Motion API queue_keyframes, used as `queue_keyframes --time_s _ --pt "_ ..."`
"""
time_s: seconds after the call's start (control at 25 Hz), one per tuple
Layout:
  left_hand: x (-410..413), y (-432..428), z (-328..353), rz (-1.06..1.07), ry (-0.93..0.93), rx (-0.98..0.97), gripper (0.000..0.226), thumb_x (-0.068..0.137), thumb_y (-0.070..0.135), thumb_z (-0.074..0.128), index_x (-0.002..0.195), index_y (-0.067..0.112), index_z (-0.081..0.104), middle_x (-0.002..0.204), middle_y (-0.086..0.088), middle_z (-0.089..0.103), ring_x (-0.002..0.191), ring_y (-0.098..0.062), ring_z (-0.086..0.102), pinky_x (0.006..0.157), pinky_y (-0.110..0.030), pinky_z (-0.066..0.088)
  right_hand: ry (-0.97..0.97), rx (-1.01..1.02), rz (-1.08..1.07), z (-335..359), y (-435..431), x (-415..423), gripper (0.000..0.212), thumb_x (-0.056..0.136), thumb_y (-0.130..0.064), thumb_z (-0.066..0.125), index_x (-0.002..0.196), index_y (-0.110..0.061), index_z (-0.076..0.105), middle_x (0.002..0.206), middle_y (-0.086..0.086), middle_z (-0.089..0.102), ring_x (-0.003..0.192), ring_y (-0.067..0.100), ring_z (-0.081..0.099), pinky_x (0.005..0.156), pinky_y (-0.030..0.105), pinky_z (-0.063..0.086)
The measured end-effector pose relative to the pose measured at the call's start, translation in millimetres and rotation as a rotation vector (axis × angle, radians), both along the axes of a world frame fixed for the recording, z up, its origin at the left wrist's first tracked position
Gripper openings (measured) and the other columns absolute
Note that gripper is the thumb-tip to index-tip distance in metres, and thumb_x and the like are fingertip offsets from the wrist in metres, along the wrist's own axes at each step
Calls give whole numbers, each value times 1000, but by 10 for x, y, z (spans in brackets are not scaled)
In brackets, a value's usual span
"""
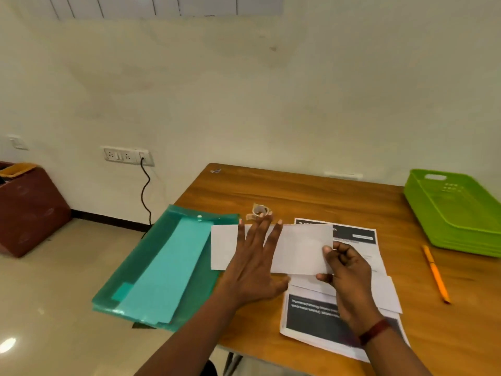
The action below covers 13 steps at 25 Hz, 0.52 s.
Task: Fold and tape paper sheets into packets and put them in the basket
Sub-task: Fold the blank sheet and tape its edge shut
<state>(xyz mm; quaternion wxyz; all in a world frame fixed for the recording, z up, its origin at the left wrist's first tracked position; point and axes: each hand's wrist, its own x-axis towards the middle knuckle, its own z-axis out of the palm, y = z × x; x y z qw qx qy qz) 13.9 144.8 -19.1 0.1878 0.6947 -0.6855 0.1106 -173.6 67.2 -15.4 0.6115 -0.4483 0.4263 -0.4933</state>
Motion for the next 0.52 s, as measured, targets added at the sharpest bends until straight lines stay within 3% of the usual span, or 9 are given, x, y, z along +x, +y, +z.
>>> queue_keyframes --time_s 0.12,0.28,0.44,0.52 --pt "-226 -94 -52 -35 -72 13 112 74 72 54 153 27 -11 164 -7 -4 150 -27 -9 118 -58 -7 -4 -4 -9 -59 65 -255 16 89 -18 66 105 -16 64 106 2 70 93 21 69 57 34 60" --pt "-344 -131 -117 -23 -145 20 111 66 68 61 153 20 12 153 -13 32 143 -31 21 117 -59 0 0 -69 -12 -160 129 -395 21 89 -20 67 109 -17 64 109 3 70 91 21 70 57 35 59" --pt "-382 -73 -209 -18 -110 -30 110 64 63 67 151 16 20 148 -15 37 139 -33 30 115 -65 8 139 -185 -63 -252 223 -401 28 87 -22 71 110 -32 58 108 -6 64 91 19 67 57 33 59" --pt "-381 -43 -242 -10 -67 -70 109 64 61 68 151 16 20 150 -15 36 141 -34 31 115 -66 7 260 -299 -117 -270 255 -382 36 86 -27 72 112 -39 51 106 -14 60 94 12 63 65 31 60"
